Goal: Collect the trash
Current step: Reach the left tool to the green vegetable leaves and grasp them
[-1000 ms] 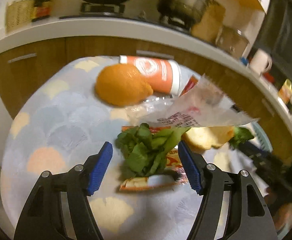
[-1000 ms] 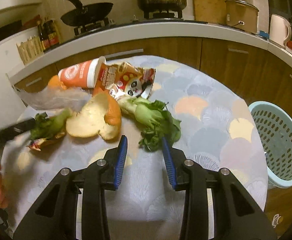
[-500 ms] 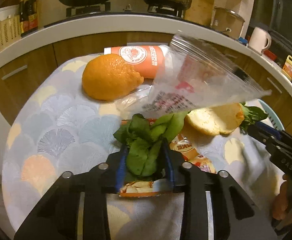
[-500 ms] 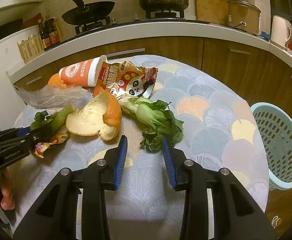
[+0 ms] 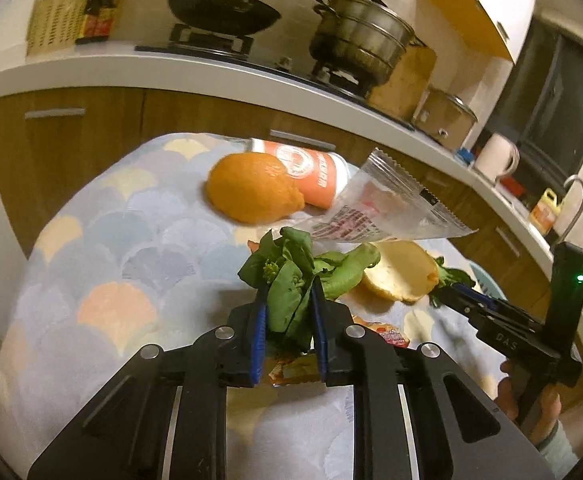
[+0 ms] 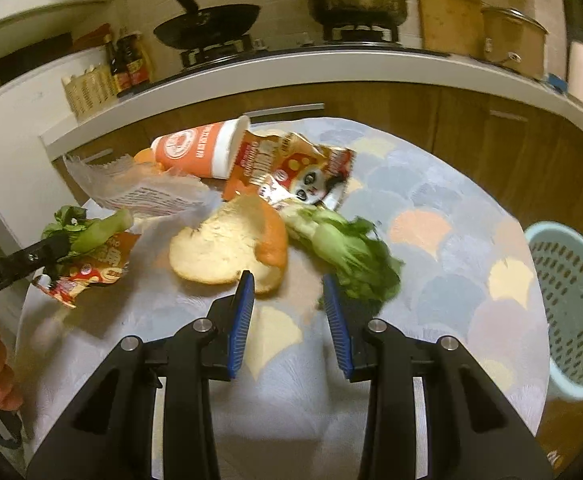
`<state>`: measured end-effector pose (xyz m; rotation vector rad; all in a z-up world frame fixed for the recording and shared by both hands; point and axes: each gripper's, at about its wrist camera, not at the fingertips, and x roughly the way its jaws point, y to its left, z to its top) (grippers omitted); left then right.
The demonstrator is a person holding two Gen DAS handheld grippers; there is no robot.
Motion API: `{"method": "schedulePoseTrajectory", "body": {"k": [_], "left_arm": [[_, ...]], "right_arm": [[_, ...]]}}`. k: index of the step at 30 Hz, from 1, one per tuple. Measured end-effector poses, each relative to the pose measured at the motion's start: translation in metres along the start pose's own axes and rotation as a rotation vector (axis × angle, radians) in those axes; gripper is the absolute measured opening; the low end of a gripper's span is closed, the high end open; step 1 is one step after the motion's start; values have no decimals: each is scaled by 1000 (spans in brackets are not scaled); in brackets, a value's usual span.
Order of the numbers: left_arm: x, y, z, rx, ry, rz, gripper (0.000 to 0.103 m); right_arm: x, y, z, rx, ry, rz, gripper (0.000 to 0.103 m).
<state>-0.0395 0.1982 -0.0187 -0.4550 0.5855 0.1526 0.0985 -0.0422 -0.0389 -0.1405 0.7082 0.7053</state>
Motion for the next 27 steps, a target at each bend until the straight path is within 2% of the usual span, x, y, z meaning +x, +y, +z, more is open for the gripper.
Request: {"method": "schedulePoseTrajectory", "body": {"k": [5,8,11,13,15,16,18,20,23,26,27], "left_arm": [[0,20,4,-107,5,-112,17],[8,19,-1,-97,26,-73,17],[21,14,-8,-65,87,-34,18],[22,9,-11,-39,111,-7,28],[18,3,-13,14,104,33,51],[16,0,-14,46,94,65,54],[11,-8,-14,149,77,157,54],[8,-11,-11,209,69,199,54],[7,-21,-6,287,69,167,54],[22,-37,-8,408,113,148,54],[28,-40,-11,427,136,144,49]], "right_arm": [[8,14,12,-45,18,9,33],[6,23,6,-60,31,36,33],[3,35,-6,-96,49,43,33],[3,39,-13,-109,58,36,33],[6,39,-18,-109,70,34,33],[8,38,-20,-105,76,35,33],[10,34,-21,-88,88,40,33],[10,31,-19,-76,82,50,33],[12,27,-19,-59,90,61,33],[11,23,-19,-43,87,70,33],[11,22,-19,-36,87,73,33]]}}
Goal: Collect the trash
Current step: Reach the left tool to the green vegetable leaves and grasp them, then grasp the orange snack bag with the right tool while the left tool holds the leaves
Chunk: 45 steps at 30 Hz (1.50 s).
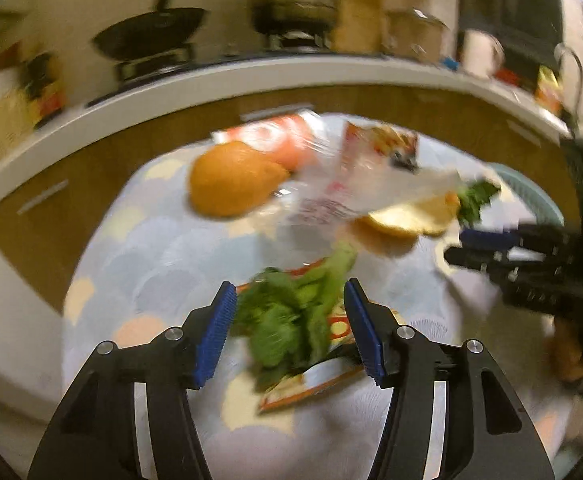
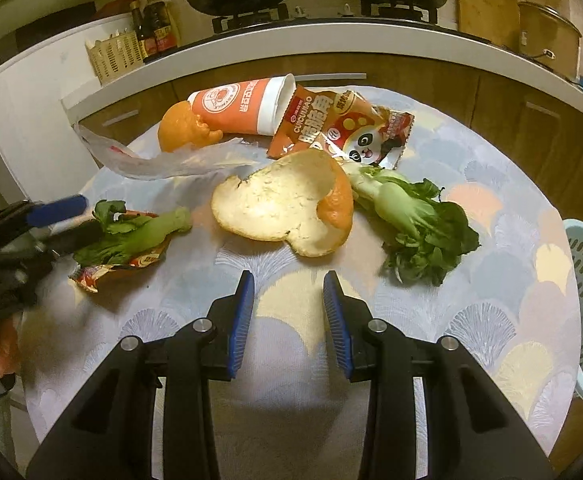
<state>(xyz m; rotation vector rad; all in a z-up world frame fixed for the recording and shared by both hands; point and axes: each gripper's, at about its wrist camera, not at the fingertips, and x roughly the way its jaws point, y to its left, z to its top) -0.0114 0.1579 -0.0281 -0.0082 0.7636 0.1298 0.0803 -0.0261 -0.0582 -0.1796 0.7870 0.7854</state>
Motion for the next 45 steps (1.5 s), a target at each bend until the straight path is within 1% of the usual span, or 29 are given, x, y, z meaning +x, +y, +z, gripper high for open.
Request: {"method": "schedulePoseTrajectory", "body": {"k": [1,2,3,5,8,10,12,13,14,15,17,20,22,25,27,30,32,33,36,38,39,42,44,45], "left_arm": [[5,-4,0,12,22,-8,45],[12,-7,-2,30,47,-6,42],[15,-8,-3,41,58,-4,42],[20,-9,-6,44,72,-8,45],[20,-6,-8,30,70,-22,45],[22,-6,-9,40,75,-19,45],[22,-5,-7,34,70,-21,31],[22,-2,-6,19,68,-34,29],[19,4,-5,-17,56,-62,22],[15,5,-5,-38,48,-74,21],[8,10,-6,-73,24,-89,20],[-11,21,-10,-150,-40,-166,20],[-21,24,-14,-195,-68,-205,20],[-28,37,-18,-272,-101,-263,20],[-33,44,-20,-301,-124,-263,20],[-40,52,-23,-324,-144,-235,20],[-43,59,-25,-342,-152,-218,20],[-44,62,-25,-356,-158,-210,20],[-45,71,-27,-387,-173,-185,20],[-45,75,-28,-407,-181,-182,20],[-46,78,-29,-415,-184,-184,20],[-48,82,-31,-427,-189,-188,20],[-48,84,-32,-428,-192,-190,20],[-48,85,-32,-428,-193,-193,20]], "right_arm": [[0,-1,0,6,0,3,34],[0,-3,0,14,0,7,38],[-1,-5,0,24,-4,8,42],[-1,-7,1,34,-10,15,43],[0,-8,2,37,-4,23,43],[0,-5,1,26,-5,18,43],[-1,-3,1,17,-9,9,43],[-1,-3,1,16,-10,8,43],[-2,-3,1,16,-12,7,44],[-3,-2,1,15,-17,5,43],[-5,0,1,5,-23,3,44],[-9,9,0,-18,-26,20,44],[-11,19,-1,-31,-25,42,44],[-14,36,-1,-71,-29,50,43],[-16,43,0,-82,-31,58,44],[-23,54,1,-96,-46,101,44],[-25,60,0,-111,-32,151,44],[-24,62,0,-99,-14,174,45],[-17,61,2,-37,17,201,47],[-8,61,3,29,55,247,47],[-5,64,5,48,60,245,47],[8,74,12,64,72,178,51],[19,81,12,66,88,168,51],[24,82,9,72,113,161,52]]}}
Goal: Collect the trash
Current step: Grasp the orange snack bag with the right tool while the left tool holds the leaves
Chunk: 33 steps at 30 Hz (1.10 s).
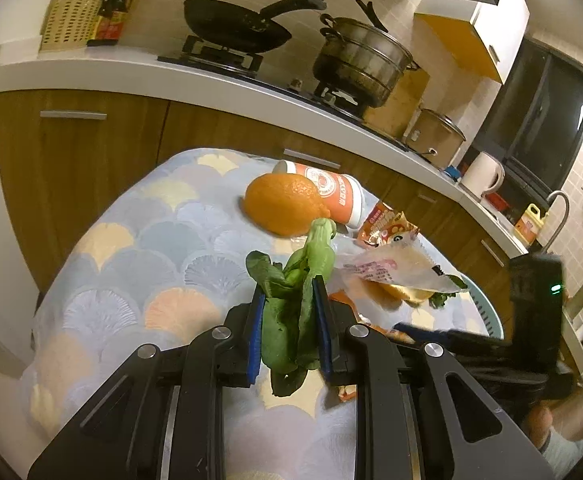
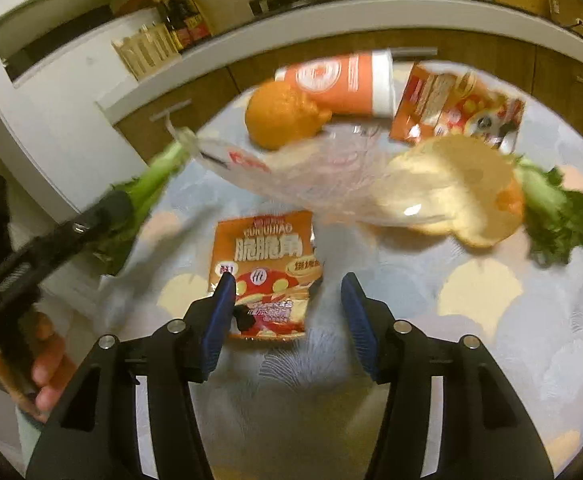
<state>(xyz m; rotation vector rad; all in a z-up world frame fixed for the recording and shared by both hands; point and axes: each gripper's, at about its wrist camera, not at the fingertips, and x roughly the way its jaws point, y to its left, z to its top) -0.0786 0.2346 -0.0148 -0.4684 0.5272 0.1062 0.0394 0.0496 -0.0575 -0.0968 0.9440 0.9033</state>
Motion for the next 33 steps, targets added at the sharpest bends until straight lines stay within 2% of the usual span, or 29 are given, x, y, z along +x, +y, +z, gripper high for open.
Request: {"method": "schedulePoseTrajectory", "body": {"k": [7,10,15,20,27,33], "left_arm": [[4,2,-1,5,8,-17,20],[5,3,-3,0,10,-25,20],[6,3,-3,-2,11,-33,20],[4,-1,-2,7,10,-35,20],[3,-8,-2,24,8,-27,20],[-2,-18,-1,41,-4,-16,20]], "right_arm": [[-21,-2,-24,78,-46,17,52],[-20,-1,-27,83,-33,33,52],[-2,13,-16,81,-12,58,51],[13,16,-1,105,-29,25,51],[10,15,1,98,-57,12,15],[-2,0,0,132,-83,30,4]]}}
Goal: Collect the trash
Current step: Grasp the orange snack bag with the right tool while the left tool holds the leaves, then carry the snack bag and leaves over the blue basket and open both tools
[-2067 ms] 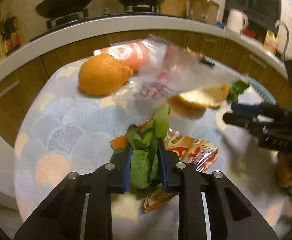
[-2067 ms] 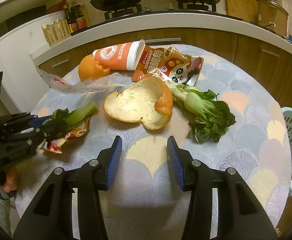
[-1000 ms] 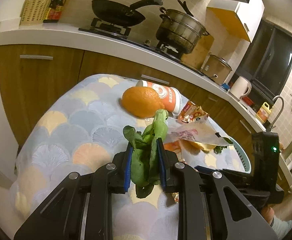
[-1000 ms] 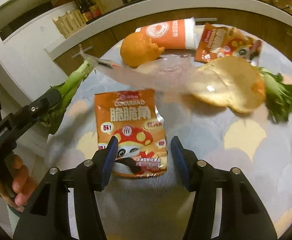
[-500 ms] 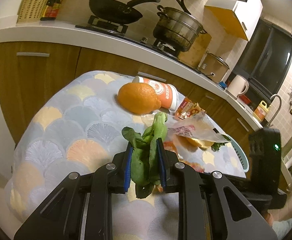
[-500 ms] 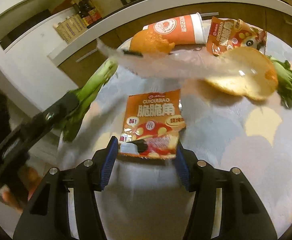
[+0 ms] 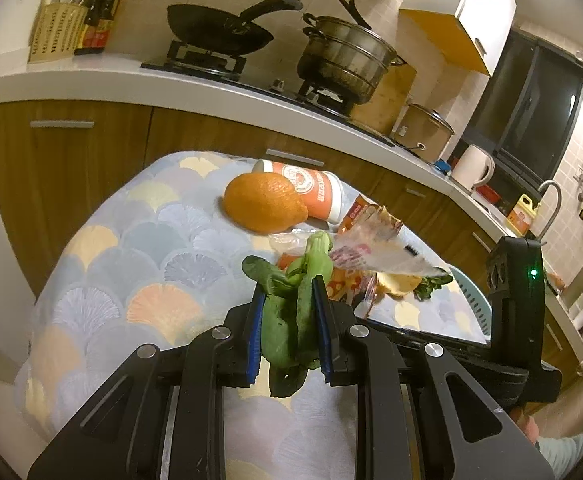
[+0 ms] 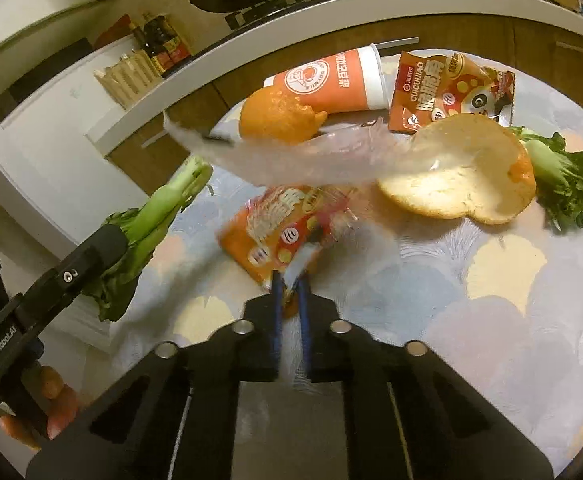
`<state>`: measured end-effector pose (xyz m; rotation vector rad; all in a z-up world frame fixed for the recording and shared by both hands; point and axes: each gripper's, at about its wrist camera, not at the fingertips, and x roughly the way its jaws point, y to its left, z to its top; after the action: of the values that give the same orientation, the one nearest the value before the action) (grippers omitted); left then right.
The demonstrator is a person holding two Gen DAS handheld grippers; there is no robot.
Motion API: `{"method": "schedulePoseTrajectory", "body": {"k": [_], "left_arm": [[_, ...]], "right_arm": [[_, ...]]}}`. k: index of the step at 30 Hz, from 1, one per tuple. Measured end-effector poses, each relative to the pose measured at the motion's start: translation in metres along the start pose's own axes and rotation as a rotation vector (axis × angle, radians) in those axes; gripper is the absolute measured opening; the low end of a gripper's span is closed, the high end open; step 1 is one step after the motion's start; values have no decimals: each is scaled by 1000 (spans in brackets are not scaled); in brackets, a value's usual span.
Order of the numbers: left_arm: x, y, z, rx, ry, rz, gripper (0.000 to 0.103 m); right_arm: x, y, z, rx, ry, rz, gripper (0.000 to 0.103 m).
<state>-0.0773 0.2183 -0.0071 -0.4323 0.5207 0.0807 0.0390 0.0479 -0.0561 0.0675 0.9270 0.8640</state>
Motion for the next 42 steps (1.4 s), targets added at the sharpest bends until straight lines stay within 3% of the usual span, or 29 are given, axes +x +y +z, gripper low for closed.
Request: {"method": "schedulePoseTrajectory", "body": {"k": [3,8,11,20,22,25,26,27,30,33,36,38,40,42], "left_arm": [[-7,-7,2,12,-14,2,20],[-17,-19,6,33,-37,-3,20],[-19,-28,7,44,-39,-26,20],[1,-99,6,134,3,-219,13],[16,-118,5,165,30,-217,8],[24,-123,3,185,56,-181,8],[22,-118,3,179,66,-154,16],[21,-114,4,175,76,-128,37],[3,-98,-8,172,66,-36,62],[2,-90,-30,157,138,-54,66],[21,-91,-46,191,206,2,66],[38,-87,-52,164,265,-10,64],[51,-85,-60,156,314,-25,52],[62,-93,-68,185,365,-32,19]], "right_arm": [[-16,-3,-4,-24,-35,6,4],[-41,-8,-23,-83,-19,21,4],[-64,-20,-37,-107,-51,-9,4],[-126,-81,-50,-51,-152,-141,4],[-137,-98,-48,-26,-176,-159,4],[-148,-118,-45,7,-198,-177,4],[-151,-122,-44,9,-202,-180,4],[-153,-125,-44,4,-206,-187,4],[-154,-128,-46,-19,-210,-188,4],[-149,-126,-45,-22,-203,-168,4],[-146,-123,-47,-32,-199,-156,4],[-149,-119,-48,-37,-206,-153,4],[-154,-117,-48,-48,-222,-156,4],[-159,-117,-48,-52,-236,-164,4]]}}
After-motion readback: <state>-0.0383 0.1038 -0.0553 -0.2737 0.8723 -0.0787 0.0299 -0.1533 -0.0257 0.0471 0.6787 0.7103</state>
